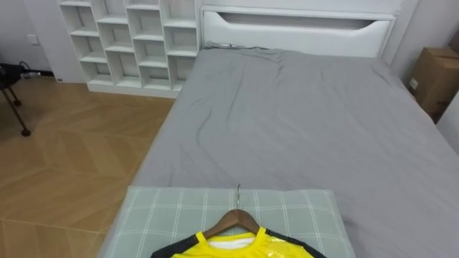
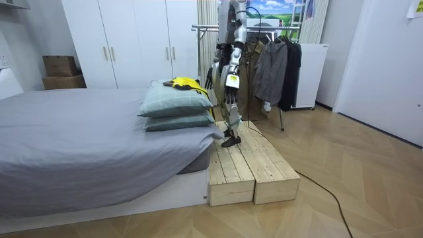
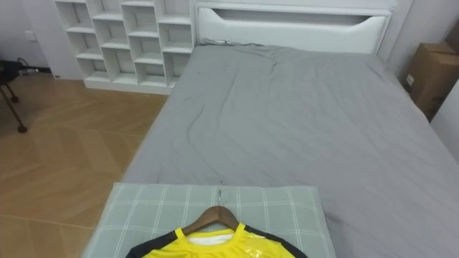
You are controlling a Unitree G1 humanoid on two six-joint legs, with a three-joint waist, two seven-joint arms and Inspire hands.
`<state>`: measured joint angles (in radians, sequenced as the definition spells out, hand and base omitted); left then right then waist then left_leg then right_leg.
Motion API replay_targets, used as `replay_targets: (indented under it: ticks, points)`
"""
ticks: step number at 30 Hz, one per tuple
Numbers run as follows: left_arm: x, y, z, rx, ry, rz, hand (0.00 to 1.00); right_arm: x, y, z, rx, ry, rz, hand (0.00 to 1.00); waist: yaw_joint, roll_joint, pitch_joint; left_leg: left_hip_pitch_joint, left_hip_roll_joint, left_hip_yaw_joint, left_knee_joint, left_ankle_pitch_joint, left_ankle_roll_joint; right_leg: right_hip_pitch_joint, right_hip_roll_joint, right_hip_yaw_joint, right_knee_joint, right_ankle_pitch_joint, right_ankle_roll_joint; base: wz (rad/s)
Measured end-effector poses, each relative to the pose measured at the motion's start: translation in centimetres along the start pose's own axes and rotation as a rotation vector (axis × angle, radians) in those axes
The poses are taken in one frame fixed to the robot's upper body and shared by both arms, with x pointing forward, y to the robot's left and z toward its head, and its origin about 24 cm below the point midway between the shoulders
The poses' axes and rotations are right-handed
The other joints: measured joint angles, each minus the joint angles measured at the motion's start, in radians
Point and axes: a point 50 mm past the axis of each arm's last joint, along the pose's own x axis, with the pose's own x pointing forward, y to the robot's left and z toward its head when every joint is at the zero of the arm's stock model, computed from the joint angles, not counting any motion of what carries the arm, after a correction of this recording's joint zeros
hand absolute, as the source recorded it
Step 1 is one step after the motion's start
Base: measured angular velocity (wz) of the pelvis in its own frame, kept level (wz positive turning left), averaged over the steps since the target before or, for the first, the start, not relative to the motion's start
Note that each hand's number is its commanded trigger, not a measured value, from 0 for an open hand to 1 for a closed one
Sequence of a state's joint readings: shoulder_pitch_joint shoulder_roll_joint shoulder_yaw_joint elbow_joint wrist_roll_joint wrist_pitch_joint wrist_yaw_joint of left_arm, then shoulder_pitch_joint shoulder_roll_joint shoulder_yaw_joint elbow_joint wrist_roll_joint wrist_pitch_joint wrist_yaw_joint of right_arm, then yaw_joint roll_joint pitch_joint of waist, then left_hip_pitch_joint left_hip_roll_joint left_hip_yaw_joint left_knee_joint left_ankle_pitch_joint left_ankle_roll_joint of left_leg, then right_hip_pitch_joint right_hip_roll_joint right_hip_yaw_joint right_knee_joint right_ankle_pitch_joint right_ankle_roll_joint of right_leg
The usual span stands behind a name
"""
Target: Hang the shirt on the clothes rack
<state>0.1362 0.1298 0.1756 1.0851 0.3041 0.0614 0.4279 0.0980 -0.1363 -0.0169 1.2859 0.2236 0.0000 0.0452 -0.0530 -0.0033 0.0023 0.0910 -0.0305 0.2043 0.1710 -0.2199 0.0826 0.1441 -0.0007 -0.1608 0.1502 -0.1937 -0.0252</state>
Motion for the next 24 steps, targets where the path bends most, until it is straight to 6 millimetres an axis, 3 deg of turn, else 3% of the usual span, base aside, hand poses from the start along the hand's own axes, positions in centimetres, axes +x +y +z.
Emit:
replay_targets:
  ticks: [11, 24]
  points:
    - [0.0, 1.5, 2.4, -0.059, -0.150, 0.185, 0.00, 0.0, -0.1, 0.5, -0.038, -0.040, -0.003, 0.00, -0.002, 0.000, 0.0004, 0.005, -0.001, -0.009, -0.003, 0.000, 0.000, 0.013, 0.002, -0.006, -0.001, 0.000, 0.000, 0.01]
    - [-0.4, 2.1, 5.5, 0.102, -0.370, 0.304, 0.00, 0.0, -0.4, 0.4, -0.042, -0.037, -0.015, 0.00, -0.018, -0.002, -0.0017, 0.006, -0.001, -0.012, 0.001, 0.000, 0.000, 0.010, 0.002, -0.008, -0.001, 0.000, 0.000, 0.00]
